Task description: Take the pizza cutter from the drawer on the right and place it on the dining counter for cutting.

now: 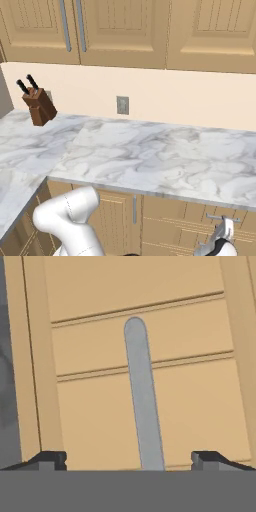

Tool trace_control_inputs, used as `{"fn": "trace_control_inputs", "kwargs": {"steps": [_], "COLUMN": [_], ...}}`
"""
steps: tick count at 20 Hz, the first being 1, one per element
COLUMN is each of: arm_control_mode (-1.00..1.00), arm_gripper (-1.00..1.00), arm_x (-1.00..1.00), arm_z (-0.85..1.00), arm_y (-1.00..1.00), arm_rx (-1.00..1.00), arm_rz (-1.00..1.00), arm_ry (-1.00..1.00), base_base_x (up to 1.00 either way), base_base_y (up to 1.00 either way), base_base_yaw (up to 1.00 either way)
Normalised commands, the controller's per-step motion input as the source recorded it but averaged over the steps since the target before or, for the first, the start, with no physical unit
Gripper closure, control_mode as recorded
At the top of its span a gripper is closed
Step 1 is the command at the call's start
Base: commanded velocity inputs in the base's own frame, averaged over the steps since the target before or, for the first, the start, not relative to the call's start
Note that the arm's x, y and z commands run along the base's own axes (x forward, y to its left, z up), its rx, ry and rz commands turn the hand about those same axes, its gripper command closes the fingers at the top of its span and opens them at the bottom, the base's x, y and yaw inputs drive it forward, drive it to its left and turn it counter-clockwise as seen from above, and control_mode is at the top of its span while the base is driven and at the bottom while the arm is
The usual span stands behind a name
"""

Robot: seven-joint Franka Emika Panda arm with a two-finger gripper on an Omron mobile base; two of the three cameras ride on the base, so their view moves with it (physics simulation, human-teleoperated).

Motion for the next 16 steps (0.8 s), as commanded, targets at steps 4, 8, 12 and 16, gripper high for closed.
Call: {"fn": "trace_control_inputs", "kwargs": {"steps": [4,8,12,16], "arm_control_mode": [-1.0,-1.0,-1.0,-1.0], "arm_gripper": [-1.0,-1.0,-1.0,-1.0], "arm_x": [0.06,0.07,0.13,0.13], "arm_z": [-0.42,-0.42,-0.44,-0.52], "arm_y": [-0.01,0.0,0.0,0.0], "arm_rx": [-0.06,-0.05,-0.03,-0.01], "arm_rz": [0.0,0.0,0.0,0.0], "arm_ry": [-0.05,-0.04,-0.07,-0.1], "base_base_x": [0.0,0.0,0.0,0.0], "base_base_y": [0.0,0.0,0.0,0.0], "base_base_yaw": [0.0,0.0,0.0,0.0]}}
